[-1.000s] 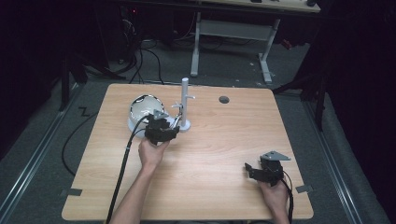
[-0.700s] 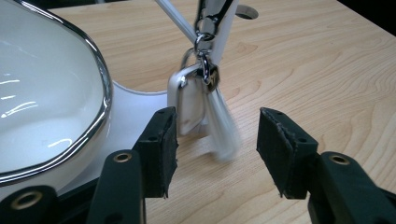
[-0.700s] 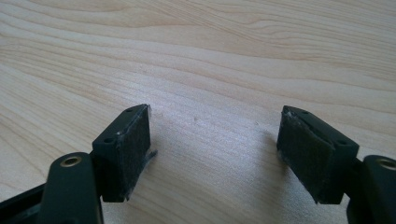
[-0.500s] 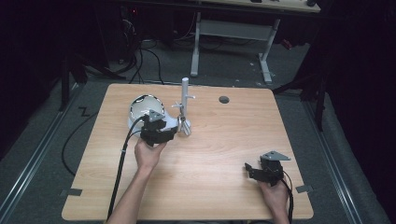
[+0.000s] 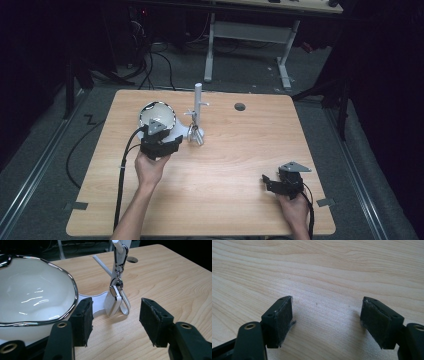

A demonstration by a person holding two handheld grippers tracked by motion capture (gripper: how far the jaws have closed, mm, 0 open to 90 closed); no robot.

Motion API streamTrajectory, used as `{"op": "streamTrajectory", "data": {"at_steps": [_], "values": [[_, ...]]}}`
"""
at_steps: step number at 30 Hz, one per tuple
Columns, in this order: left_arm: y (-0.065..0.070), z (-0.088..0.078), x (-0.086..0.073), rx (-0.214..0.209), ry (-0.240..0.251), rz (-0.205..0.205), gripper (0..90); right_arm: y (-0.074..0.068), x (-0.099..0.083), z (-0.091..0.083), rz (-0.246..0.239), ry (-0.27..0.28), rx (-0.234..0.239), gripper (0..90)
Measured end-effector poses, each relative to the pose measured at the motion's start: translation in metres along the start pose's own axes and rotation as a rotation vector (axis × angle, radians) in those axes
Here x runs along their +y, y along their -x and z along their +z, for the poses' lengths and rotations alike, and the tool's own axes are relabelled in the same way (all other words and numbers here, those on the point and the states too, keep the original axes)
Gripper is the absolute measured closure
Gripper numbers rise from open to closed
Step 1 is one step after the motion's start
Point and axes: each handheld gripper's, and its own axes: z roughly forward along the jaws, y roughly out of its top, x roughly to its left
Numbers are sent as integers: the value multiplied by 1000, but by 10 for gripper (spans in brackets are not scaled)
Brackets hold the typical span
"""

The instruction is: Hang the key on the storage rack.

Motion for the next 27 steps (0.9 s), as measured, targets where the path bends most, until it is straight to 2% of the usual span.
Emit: {"op": "streamTrajectory", "data": {"at_steps": [13, 27], "values": [[-9, -21, -7, 12, 26, -20, 439, 0, 0, 0, 0, 0, 0, 259], [-16, -37, -16, 15, 53, -51, 438, 0, 0, 0, -1, 1, 0, 259]]}}
